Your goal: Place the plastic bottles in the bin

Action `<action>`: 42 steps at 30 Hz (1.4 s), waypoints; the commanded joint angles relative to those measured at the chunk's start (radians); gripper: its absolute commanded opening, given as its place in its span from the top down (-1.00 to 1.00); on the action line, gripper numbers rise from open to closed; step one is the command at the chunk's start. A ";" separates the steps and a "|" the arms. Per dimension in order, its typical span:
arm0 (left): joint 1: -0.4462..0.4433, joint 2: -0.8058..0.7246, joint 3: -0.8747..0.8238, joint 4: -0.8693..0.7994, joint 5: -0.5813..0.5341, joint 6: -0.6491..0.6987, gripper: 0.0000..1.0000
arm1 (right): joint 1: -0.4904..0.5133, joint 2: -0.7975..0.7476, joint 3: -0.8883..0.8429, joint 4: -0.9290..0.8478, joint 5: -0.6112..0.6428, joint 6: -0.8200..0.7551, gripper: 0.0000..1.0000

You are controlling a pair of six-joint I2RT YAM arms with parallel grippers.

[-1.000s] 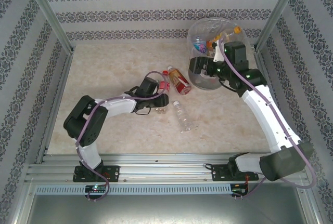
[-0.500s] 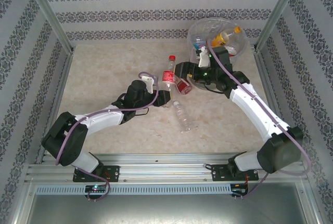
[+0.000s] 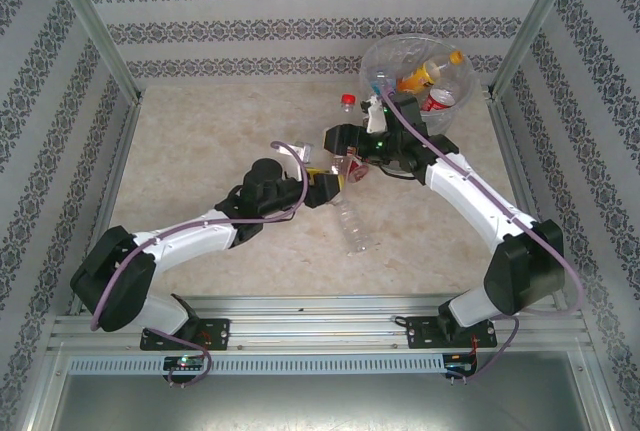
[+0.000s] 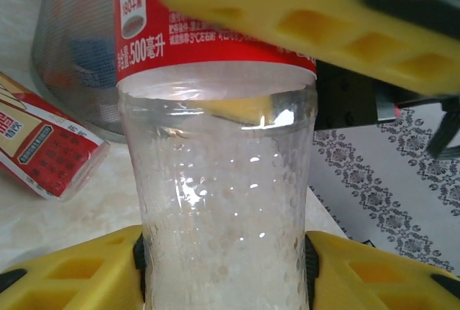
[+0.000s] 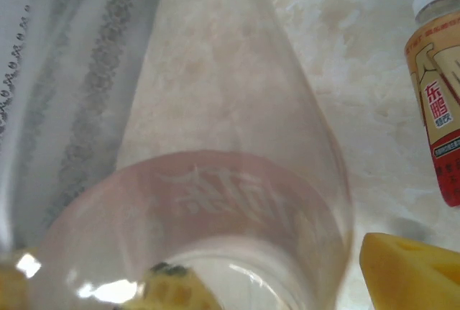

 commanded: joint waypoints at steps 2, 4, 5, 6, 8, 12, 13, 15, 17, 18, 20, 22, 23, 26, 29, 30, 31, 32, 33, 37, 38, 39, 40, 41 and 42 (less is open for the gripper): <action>-0.028 -0.012 -0.009 0.075 -0.009 -0.011 -0.13 | 0.012 -0.002 0.021 0.037 -0.004 0.002 -0.47; -0.030 -0.007 -0.002 0.080 -0.010 -0.018 -0.18 | 0.011 -0.012 0.031 0.027 0.002 -0.002 -0.36; -0.032 -0.006 0.002 0.078 -0.015 -0.022 -0.25 | 0.009 -0.023 0.032 0.024 0.010 -0.003 -0.28; -0.034 -0.004 0.008 0.072 -0.021 -0.026 -0.35 | 0.007 -0.033 0.033 0.023 0.016 -0.006 -0.23; -0.039 -0.008 0.019 0.066 -0.027 -0.034 -0.63 | 0.000 -0.057 0.047 0.008 0.036 -0.016 -0.21; -0.053 -0.035 0.034 -0.013 -0.056 -0.057 -0.98 | -0.048 -0.089 0.102 -0.033 0.038 -0.052 -0.20; -0.055 -0.043 0.041 -0.055 -0.061 -0.057 -1.00 | -0.066 -0.098 0.124 -0.046 0.038 -0.064 -0.20; -0.063 -0.065 0.035 -0.103 -0.074 -0.063 -1.00 | -0.106 -0.111 0.164 -0.063 0.045 -0.082 -0.20; -0.068 -0.088 0.021 -0.142 -0.088 -0.087 -1.00 | -0.158 -0.114 0.215 -0.080 0.048 -0.100 -0.20; -0.069 -0.095 0.016 -0.162 -0.096 -0.103 -1.00 | -0.184 -0.112 0.244 -0.089 0.052 -0.107 -0.20; -0.077 -0.098 0.002 -0.181 -0.106 -0.142 -1.00 | -0.233 -0.097 0.313 -0.104 0.067 -0.134 -0.20; -0.093 -0.081 0.005 -0.220 -0.132 -0.184 -1.00 | -0.266 -0.066 0.398 -0.129 0.101 -0.166 -0.20; -0.104 -0.067 0.008 -0.239 -0.146 -0.202 -1.00 | -0.280 -0.044 0.442 -0.140 0.121 -0.181 -0.20; -0.138 -0.025 0.014 -0.269 -0.201 -0.257 -1.00 | -0.309 0.029 0.581 -0.172 0.178 -0.236 -0.20; -0.159 0.012 0.020 -0.276 -0.229 -0.303 -1.00 | -0.326 0.123 0.699 -0.194 0.219 -0.278 -0.20; -0.163 0.022 0.029 -0.291 -0.232 -0.310 -1.00 | -0.330 0.158 0.731 -0.200 0.230 -0.289 -0.20; -0.170 0.033 0.040 -0.305 -0.238 -0.311 -1.00 | -0.334 0.195 0.774 -0.207 0.240 -0.302 -0.20; -0.180 0.043 0.056 -0.325 -0.247 -0.303 -1.00 | -0.335 0.233 0.817 -0.224 0.258 -0.320 -0.21; -0.190 0.054 0.077 -0.363 -0.259 -0.285 -1.00 | -0.336 0.272 0.861 -0.244 0.285 -0.340 -0.21; -0.205 0.114 0.125 -0.446 -0.278 -0.293 -1.00 | -0.343 0.391 1.002 -0.329 0.362 -0.399 -0.21; -0.205 0.131 0.126 -0.442 -0.270 -0.307 -1.00 | -0.343 0.414 1.028 -0.353 0.382 -0.418 -0.21; -0.207 0.147 0.133 -0.443 -0.266 -0.324 -1.00 | -0.345 0.433 1.050 -0.376 0.395 -0.434 -0.22; -0.209 0.163 0.138 -0.446 -0.265 -0.331 -1.00 | -0.345 0.446 1.061 -0.400 0.401 -0.450 -0.23; -0.212 0.178 0.146 -0.449 -0.263 -0.334 -1.00 | -0.345 0.456 1.066 -0.419 0.405 -0.463 -0.24; -0.214 0.193 0.156 -0.456 -0.261 -0.336 -1.00 | -0.345 0.458 1.060 -0.431 0.407 -0.475 -0.24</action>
